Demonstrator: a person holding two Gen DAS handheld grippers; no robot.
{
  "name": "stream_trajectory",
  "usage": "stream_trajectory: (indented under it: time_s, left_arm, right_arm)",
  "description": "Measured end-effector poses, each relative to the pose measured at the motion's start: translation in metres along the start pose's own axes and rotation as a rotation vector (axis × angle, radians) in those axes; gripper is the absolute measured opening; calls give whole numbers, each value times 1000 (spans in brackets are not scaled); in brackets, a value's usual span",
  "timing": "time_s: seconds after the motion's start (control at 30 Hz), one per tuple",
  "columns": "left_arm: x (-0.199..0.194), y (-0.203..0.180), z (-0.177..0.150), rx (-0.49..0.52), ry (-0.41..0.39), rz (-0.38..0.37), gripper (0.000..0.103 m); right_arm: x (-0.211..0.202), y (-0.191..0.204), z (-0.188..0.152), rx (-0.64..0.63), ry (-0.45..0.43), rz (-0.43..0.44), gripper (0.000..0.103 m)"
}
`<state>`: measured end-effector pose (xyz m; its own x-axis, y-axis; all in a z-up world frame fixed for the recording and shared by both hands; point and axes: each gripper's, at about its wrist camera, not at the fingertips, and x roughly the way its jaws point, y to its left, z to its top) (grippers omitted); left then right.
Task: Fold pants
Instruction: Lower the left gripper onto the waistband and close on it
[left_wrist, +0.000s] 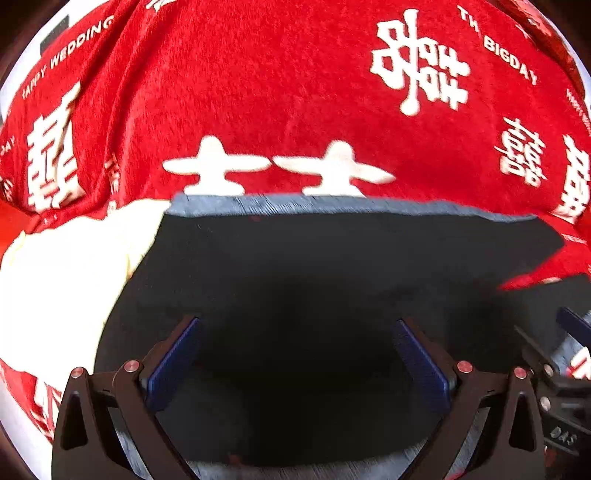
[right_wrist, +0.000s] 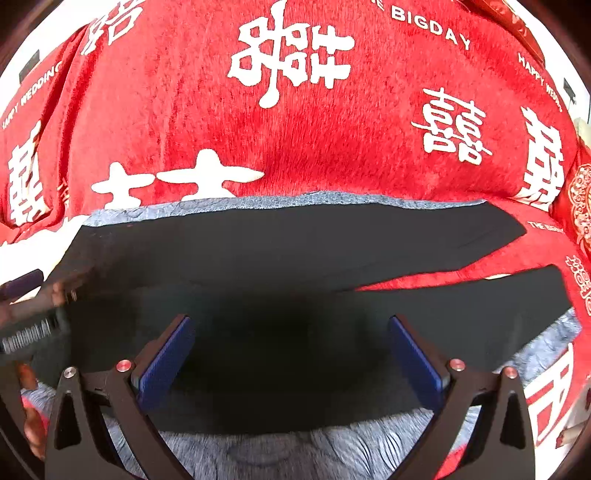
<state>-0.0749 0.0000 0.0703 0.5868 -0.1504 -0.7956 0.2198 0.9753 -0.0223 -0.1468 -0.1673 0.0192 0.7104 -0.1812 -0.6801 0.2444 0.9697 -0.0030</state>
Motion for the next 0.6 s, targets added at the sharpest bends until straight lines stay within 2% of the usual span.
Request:
stream_trajectory:
  time_s: [0.13, 0.3, 0.47, 0.6]
  left_arm:
    - [-23, -9, -15, 2, 2, 42, 103]
    - [-46, -14, -25, 54, -17, 53, 103]
    - [-62, -5, -27, 33, -22, 20, 103]
    - [-57, -6, -28, 69, 41, 26, 103]
  right_arm:
    - [-20, -1, -6, 5, 5, -5, 103]
    - [-39, 1, -13, 15, 12, -3, 103]
    - [-54, 2, -15, 17, 4, 5, 103]
    - [-56, 3, -14, 17, 3, 9, 103]
